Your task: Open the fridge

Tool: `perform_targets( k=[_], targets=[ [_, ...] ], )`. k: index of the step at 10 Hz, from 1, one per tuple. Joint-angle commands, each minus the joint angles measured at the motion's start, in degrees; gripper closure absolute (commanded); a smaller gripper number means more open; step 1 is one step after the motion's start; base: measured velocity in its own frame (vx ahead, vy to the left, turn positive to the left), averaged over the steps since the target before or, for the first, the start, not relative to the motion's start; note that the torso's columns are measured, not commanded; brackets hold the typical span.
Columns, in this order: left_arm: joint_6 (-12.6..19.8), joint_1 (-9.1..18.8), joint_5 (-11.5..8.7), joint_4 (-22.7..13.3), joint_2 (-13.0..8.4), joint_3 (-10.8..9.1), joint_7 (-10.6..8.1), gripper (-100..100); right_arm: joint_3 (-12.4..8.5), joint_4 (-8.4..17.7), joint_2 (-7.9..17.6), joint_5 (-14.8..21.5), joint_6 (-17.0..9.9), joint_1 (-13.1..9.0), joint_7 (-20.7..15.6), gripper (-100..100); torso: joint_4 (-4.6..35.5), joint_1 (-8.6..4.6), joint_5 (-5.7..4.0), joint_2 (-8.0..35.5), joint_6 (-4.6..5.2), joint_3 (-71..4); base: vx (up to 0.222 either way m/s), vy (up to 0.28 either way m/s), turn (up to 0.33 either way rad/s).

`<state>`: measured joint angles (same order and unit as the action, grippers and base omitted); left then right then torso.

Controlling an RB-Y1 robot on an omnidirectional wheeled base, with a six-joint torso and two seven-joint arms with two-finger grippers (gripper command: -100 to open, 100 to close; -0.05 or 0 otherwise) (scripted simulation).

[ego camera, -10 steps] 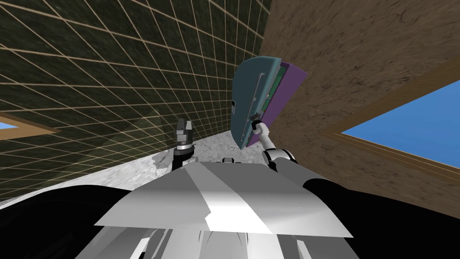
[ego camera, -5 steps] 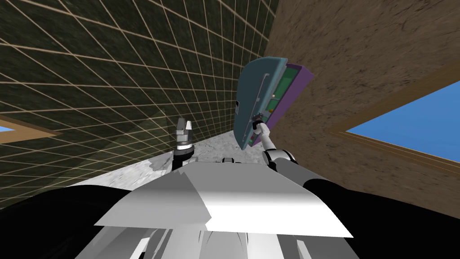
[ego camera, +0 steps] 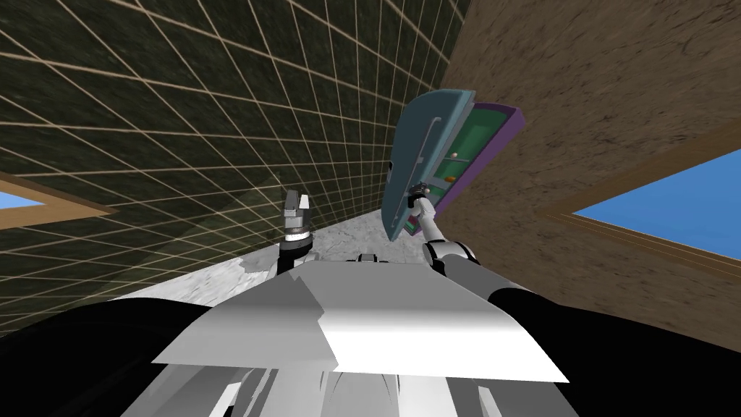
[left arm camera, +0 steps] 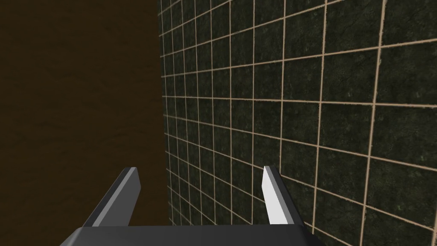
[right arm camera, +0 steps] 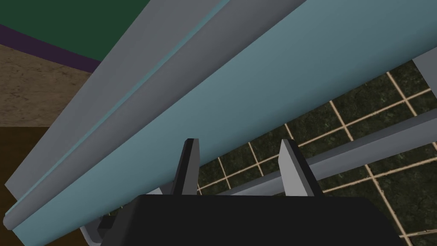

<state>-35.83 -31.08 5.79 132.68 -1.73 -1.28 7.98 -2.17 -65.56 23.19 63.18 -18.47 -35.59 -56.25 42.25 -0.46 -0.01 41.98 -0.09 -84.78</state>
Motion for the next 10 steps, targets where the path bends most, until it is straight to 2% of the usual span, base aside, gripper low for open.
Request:
perform_targets(
  k=[1,2,4,5,7,8,10],
  targets=[
    [0.0,0.0,0.0,0.0,0.0,0.0,0.0,0,-1.1,-0.5,-0.5,1.5,-3.4,0.3,-0.5,100,0.0,0.15,-0.04,-0.1,0.09,0.0,0.077,0.377,-0.035],
    [0.0,0.0,0.0,0.0,0.0,0.01,0.0,0,-1.1,-0.5,-0.5,1.5,-3.4,0.3,-0.5,100,-0.2,0.81,0.07,-0.1,0.05,-0.1,0.068,0.321,-0.056],
    [0.0,0.0,0.0,0.0,0.0,0.01,0.0,0,-2.3,-1.1,-1.0,3.0,-6.7,0.6,-1.0,100,-0.1,0.44,0.09,-0.3,-0.19,-0.2,0.099,0.311,-0.024],
    [0.0,0.0,0.0,0.0,0.0,0.01,0.0,0,-2.3,-1.1,-1.0,3.0,-6.7,0.6,-1.0,100,-0.1,0.66,0.15,-0.4,-0.28,-0.3,0.088,0.281,-0.037],
    [0.0,0.0,0.0,0.0,0.0,0.01,0.0,0,-3.4,-1.6,-1.5,4.5,-10.1,0.8,-1.5,100,-0.1,0.59,0.2,-0.6,-0.44,-0.4,0.096,0.319,-0.019],
    [0.0,0.0,0.0,0.0,0.0,0.01,0.0,0,-3.4,-1.6,-1.5,4.5,-10.1,0.8,-1.5,100,-0.1,0.66,0.24,-0.7,-0.47,-0.5,0.076,0.254,-0.016],
    [0.0,0.0,0.0,0.0,0.0,0.0,0.0,0,-4.6,-2.1,-2.0,6.0,-13.5,1.1,-2.0,100,-0.1,0.55,0.2,-0.6,-0.45,-0.4,0.085,0.347,0.001]
  ],
)
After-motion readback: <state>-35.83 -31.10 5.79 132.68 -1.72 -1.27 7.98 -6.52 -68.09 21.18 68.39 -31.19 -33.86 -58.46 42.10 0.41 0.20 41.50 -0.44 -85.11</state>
